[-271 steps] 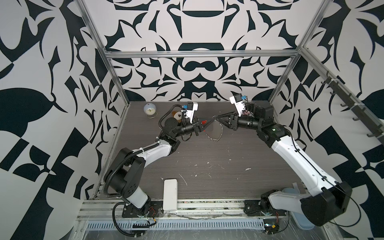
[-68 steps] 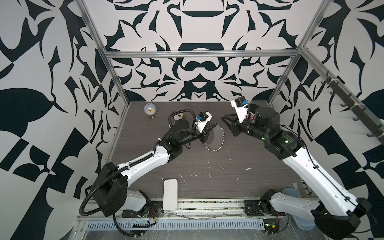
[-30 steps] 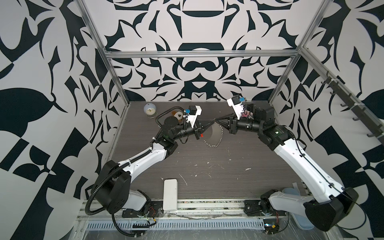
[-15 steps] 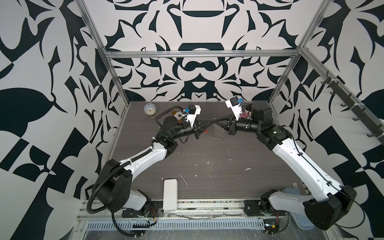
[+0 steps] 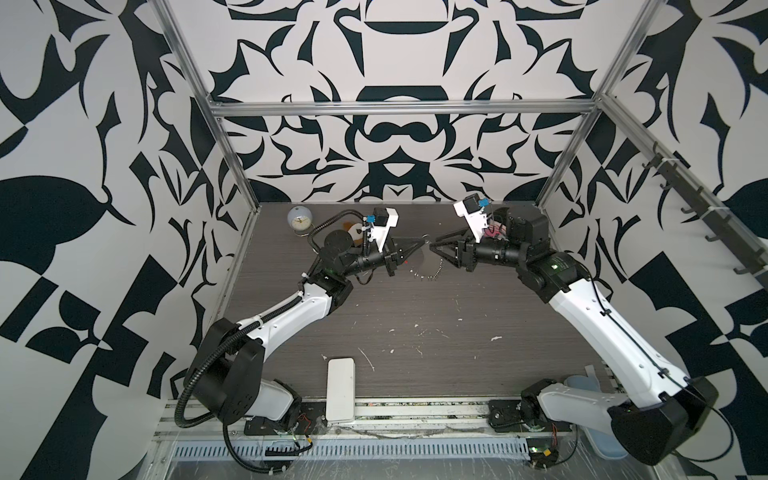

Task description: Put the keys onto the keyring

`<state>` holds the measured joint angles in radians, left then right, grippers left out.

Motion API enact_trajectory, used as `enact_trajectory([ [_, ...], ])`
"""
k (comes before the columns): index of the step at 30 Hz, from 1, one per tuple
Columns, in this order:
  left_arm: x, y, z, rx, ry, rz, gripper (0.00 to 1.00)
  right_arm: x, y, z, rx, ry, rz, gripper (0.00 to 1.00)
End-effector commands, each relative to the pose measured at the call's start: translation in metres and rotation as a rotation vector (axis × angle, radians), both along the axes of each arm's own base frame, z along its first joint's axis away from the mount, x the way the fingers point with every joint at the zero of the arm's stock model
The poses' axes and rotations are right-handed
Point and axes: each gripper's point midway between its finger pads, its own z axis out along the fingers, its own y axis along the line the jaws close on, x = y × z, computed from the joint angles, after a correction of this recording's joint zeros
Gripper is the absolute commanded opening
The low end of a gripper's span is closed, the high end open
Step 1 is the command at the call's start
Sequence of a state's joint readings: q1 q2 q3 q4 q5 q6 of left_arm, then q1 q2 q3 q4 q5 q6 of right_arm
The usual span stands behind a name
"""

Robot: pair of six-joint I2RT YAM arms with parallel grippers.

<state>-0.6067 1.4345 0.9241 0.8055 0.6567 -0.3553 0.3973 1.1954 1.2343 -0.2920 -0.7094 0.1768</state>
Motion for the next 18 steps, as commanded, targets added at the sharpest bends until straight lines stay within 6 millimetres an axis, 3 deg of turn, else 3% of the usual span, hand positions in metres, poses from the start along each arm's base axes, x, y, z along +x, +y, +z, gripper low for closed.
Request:
enact_trajectory([
  [1, -0.004, 0.0, 0.022, -0.041, -0.04, -0.033, 0.0, 0.001, -0.003, 0.023, 0.02, -0.069, -0.005, 0.43],
  [7, -0.005, -0.002, 0.022, -0.045, -0.028, -0.054, 0.0, 0.006, 0.003, 0.023, 0.039, -0.055, 0.017, 0.38],
  [18, -0.004, -0.005, 0.024, -0.048, -0.022, -0.067, 0.0, 0.006, 0.011, 0.018, 0.067, -0.007, 0.063, 0.14],
])
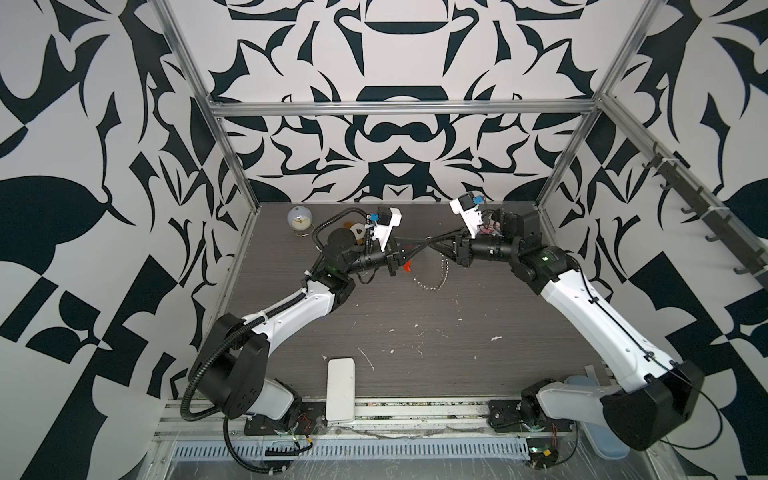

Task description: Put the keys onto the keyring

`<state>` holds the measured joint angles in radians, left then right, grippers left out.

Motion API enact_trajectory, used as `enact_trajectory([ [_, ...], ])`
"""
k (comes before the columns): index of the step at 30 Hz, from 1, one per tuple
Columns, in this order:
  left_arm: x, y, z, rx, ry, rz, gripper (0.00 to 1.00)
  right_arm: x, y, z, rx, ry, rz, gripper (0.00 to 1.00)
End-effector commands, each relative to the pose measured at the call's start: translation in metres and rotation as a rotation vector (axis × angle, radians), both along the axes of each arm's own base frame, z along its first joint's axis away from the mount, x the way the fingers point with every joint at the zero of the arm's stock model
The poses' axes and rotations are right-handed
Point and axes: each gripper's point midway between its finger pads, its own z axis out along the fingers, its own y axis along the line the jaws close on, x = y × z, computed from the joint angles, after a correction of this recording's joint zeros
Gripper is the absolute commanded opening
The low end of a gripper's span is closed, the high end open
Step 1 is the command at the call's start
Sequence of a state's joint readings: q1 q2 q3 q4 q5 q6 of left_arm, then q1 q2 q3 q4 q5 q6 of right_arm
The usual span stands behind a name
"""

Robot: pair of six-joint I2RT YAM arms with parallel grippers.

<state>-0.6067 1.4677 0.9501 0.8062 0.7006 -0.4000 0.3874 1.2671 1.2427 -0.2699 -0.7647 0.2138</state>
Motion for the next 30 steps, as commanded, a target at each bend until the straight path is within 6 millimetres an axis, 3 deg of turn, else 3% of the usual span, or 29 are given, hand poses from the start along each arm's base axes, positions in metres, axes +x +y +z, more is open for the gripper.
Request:
enact_trajectory([
  [1, -0.003, 0.001, 0.026, -0.051, -0.063, -0.018, 0.0, -0.005, 0.003, 0.033, 0.054, -0.086, 0.03, 0.11],
  [8, -0.002, -0.001, 0.021, -0.042, -0.051, -0.026, 0.0, -0.009, 0.002, 0.033, 0.054, -0.092, 0.035, 0.01],
  [16, 0.0, -0.005, 0.015, -0.024, -0.026, -0.045, 0.0, -0.012, 0.0, 0.037, 0.039, -0.107, 0.035, 0.06],
  [18, 0.001, -0.006, 0.011, -0.012, -0.02, -0.045, 0.0, -0.013, -0.001, 0.038, 0.031, -0.109, 0.033, 0.02],
  [23, 0.011, -0.01, -0.009, 0.084, 0.024, -0.017, 0.01, -0.011, -0.006, 0.029, -0.074, -0.108, -0.025, 0.0],
  [25, 0.019, -0.009, -0.022, 0.156, 0.033, 0.025, 0.23, -0.006, -0.007, 0.019, -0.176, -0.116, -0.075, 0.0],
  [27, 0.023, -0.004, -0.039, 0.26, 0.008, 0.078, 0.3, -0.003, -0.008, 0.007, -0.295, -0.125, -0.113, 0.0],
  [30, 0.024, 0.008, -0.06, 0.412, -0.057, 0.127, 0.32, -0.001, -0.009, -0.004, -0.4, -0.142, -0.13, 0.0],
])
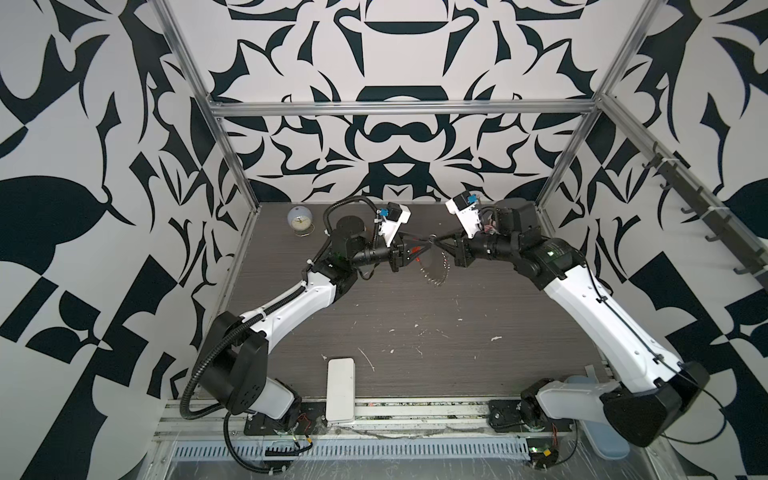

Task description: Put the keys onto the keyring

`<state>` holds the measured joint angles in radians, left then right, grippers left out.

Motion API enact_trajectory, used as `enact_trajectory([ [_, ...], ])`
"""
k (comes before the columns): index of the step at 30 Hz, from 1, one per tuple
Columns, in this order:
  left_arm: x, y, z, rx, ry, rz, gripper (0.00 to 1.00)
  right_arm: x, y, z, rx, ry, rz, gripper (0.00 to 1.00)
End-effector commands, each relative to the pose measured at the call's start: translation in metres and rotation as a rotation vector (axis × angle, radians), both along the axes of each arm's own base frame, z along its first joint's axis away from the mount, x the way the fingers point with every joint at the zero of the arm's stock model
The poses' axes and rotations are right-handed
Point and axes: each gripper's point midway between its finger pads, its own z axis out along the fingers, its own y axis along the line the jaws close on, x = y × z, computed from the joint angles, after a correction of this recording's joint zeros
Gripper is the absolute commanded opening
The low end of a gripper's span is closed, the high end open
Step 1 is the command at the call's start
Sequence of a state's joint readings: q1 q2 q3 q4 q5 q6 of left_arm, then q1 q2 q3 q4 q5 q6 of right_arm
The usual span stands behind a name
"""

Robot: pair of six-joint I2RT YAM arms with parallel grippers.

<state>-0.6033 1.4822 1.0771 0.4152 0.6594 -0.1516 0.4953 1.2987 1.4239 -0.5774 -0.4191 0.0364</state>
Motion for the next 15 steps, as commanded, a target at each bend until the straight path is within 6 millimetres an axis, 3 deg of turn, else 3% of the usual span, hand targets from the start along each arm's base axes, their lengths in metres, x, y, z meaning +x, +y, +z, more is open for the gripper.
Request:
enact_trajectory([
  [1, 0.004, 0.017, -0.039, 0.256, -0.07, 0.073, 0.32, -0.005, -0.002, 0.001, -0.136, -0.068, 0.007, 0.0],
  [6, -0.003, 0.029, -0.053, 0.431, -0.137, 0.035, 0.28, -0.004, -0.003, -0.01, -0.198, -0.094, 0.028, 0.0],
  [10, -0.01, 0.024, -0.049, 0.432, -0.139, -0.041, 0.25, -0.002, -0.001, -0.02, -0.215, -0.107, 0.047, 0.0],
  [15, -0.01, 0.017, -0.046, 0.401, -0.129, -0.079, 0.24, -0.007, 0.002, -0.018, -0.182, -0.129, 0.067, 0.0],
])
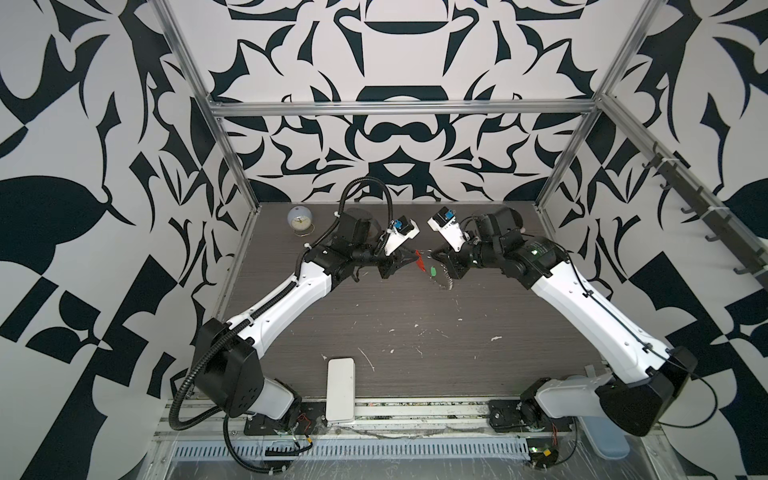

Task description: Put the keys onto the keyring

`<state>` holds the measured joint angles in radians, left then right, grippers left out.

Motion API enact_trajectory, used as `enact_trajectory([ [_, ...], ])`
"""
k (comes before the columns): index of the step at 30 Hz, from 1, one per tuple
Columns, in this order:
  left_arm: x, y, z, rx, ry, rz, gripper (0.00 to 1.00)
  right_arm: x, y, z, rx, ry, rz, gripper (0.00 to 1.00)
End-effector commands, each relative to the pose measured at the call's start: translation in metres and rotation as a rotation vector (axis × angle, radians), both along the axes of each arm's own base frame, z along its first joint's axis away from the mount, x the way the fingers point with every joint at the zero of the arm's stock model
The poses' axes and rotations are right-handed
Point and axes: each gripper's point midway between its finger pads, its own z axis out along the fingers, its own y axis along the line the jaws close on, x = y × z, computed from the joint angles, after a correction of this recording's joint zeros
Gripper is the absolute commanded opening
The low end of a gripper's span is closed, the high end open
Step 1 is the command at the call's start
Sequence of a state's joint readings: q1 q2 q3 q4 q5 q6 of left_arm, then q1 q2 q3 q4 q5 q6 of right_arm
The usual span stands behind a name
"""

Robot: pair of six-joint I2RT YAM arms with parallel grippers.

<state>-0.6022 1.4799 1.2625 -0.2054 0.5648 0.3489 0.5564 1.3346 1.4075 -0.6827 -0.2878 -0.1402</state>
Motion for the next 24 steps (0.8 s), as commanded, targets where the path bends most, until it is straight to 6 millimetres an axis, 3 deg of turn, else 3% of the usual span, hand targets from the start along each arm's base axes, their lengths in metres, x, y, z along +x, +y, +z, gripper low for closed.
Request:
enact_trajectory([
  [1, -0.006, -0.002, -0.004, 0.009, 0.016, -0.057, 0.25, -0.002, 0.003, 0.027, 0.052, -0.104, 0.028, 0.0],
  [6, -0.005, -0.002, 0.018, -0.104, 0.018, -0.075, 0.3, -0.005, 0.003, 0.021, 0.05, -0.093, 0.038, 0.0],
  [11, -0.012, -0.009, 0.027, -0.161, 0.07, -0.138, 0.32, -0.005, 0.008, 0.026, 0.086, -0.098, 0.055, 0.0],
  [24, -0.01, -0.016, 0.023, -0.174, 0.119, -0.16, 0.31, -0.005, 0.016, 0.035, 0.133, -0.09, 0.073, 0.0],
])
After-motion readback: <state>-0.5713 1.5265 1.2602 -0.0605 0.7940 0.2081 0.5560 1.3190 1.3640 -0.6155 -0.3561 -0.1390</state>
